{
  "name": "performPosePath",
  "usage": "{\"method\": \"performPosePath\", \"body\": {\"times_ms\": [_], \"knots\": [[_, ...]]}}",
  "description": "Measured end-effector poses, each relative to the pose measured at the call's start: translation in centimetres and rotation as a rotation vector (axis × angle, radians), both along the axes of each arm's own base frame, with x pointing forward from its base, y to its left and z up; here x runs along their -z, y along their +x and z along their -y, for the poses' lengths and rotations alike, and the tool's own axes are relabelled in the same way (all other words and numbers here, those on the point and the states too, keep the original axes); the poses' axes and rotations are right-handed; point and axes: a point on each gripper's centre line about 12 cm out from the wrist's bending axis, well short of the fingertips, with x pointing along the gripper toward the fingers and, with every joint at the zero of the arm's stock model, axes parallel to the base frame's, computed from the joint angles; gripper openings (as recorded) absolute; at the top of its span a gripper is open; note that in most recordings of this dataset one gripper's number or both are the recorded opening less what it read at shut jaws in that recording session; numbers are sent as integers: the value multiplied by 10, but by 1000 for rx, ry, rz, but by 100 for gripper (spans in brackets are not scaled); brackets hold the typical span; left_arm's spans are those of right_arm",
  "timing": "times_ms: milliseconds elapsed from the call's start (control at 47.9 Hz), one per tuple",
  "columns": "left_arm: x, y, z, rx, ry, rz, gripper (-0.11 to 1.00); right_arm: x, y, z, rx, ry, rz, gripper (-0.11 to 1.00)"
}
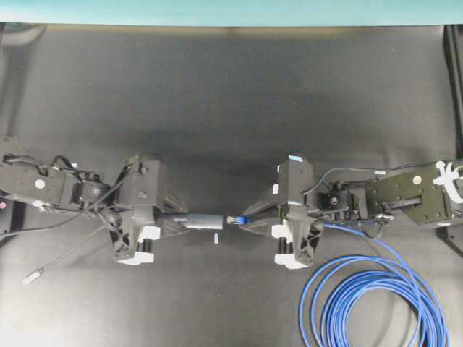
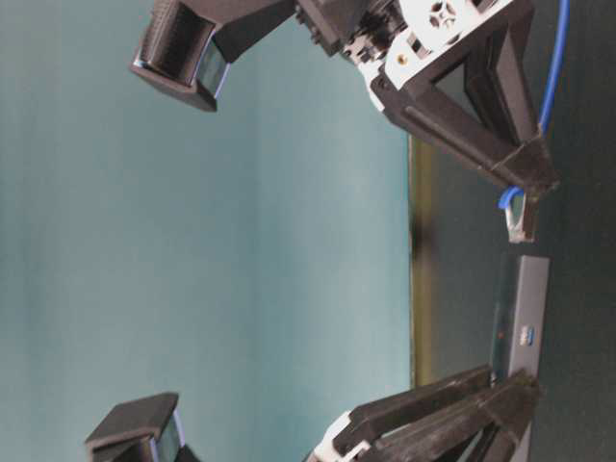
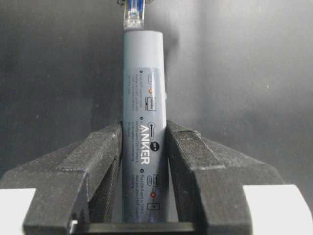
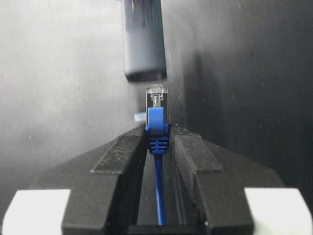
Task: Insert the LAN cable into the hub.
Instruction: 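Align the blue plug with the hub's port, moving grippers toward each other, then push the blue plug into the hub port with the right gripper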
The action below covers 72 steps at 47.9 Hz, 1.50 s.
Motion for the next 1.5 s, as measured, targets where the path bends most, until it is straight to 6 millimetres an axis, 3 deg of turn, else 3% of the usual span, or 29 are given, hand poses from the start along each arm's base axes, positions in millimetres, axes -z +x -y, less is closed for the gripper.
{"method": "performPosePath", "body": {"times_ms": [981, 1502], "knots": [[3, 6, -1, -4, 2, -6, 28, 5, 6, -3, -17, -15, -38, 13], [4, 20, -1, 15, 42, -61, 28, 9, 10, -5, -31, -30, -75, 13]]}}
